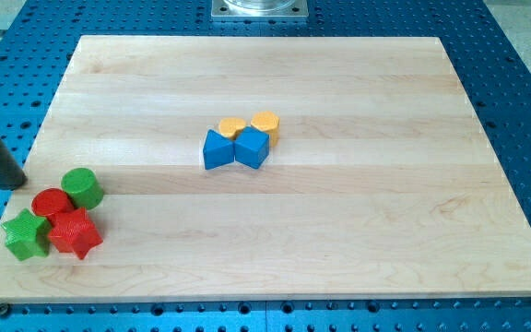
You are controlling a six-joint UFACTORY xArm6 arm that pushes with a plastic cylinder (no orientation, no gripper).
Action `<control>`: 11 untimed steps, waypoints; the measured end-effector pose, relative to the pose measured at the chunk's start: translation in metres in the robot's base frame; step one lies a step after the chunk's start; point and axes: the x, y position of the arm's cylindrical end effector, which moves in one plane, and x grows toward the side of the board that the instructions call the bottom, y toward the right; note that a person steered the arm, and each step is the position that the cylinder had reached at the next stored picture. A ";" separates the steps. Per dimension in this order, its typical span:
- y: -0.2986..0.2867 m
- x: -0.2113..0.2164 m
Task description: Form a triangle with green blocks and red circle
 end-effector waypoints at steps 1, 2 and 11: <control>0.001 0.071; 0.003 0.131; 0.049 0.022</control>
